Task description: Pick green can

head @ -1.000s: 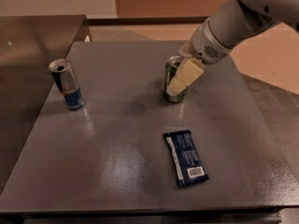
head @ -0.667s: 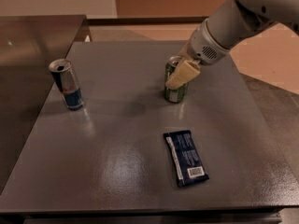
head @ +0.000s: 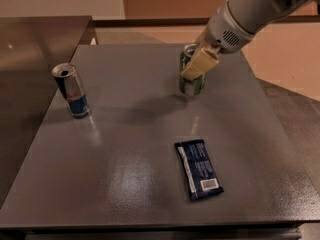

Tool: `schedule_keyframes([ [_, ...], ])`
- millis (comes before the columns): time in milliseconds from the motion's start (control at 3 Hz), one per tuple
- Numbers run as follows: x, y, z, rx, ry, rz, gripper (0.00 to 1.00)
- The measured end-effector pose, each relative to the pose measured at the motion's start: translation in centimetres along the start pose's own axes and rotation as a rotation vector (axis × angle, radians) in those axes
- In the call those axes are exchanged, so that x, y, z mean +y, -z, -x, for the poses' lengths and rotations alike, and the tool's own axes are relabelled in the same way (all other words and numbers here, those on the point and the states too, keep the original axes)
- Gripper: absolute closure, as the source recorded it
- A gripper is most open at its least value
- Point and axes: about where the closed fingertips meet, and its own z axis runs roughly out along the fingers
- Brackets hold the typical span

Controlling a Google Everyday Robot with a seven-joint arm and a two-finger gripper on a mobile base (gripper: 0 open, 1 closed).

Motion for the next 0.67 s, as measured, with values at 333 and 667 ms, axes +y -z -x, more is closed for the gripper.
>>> schedule_keyframes([
  [333,-1.44,6.57,4.85,-0.024,0.089,-0.028,1.00],
  [667,-1.43,6.51,4.85,-0.024,0.089,-0.027,1.00],
])
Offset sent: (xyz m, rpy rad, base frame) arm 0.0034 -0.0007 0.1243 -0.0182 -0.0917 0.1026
